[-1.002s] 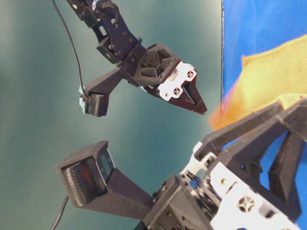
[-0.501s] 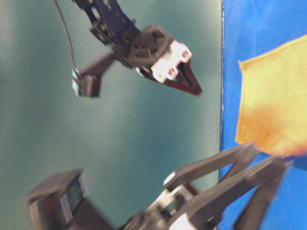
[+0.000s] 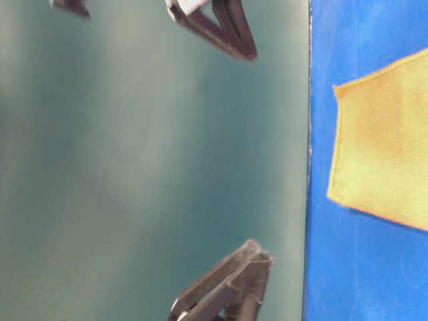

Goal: Fold the orange towel.
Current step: 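Open both grippers and withdraw them from the vertical towel strip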

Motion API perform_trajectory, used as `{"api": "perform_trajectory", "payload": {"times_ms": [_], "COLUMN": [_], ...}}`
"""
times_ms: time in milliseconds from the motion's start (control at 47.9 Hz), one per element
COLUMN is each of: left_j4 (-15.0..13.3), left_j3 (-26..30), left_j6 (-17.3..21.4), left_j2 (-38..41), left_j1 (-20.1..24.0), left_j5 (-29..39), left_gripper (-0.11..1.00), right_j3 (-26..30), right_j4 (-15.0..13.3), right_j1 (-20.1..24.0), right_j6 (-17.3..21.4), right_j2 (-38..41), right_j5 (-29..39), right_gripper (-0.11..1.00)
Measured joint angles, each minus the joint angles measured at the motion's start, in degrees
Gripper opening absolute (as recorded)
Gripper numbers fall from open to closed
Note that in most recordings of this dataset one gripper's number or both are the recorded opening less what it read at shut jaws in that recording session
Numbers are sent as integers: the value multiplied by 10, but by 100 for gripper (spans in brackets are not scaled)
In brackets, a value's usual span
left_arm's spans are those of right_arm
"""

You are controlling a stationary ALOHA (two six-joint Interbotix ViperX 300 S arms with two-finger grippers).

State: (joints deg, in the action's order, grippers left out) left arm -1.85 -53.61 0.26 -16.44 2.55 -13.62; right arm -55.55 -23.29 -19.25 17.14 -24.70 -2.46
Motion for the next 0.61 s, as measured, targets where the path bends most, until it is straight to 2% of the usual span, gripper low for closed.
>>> {"api": "perform_trajectory", "payload": {"times_ms": [188,292,605], "left_j4": [1,0,0], "left_j3": [-37,-47,-48], "left_j6": [3,3,2], "left_j2": [-22,-25,-25], "left_j1": [41,44,46], "left_j5": [-46,-54,-56], "left_gripper": [79,79,79], "right_j3": [-69,-93,-98], "right_j4": [10,14,15], "right_j1": [19,25,28], "right_j6": [48,69,74], "right_j2": [-46,-47,-47], "right_j5": [-66,-96,-107], "right_gripper": [56,56,56]}}
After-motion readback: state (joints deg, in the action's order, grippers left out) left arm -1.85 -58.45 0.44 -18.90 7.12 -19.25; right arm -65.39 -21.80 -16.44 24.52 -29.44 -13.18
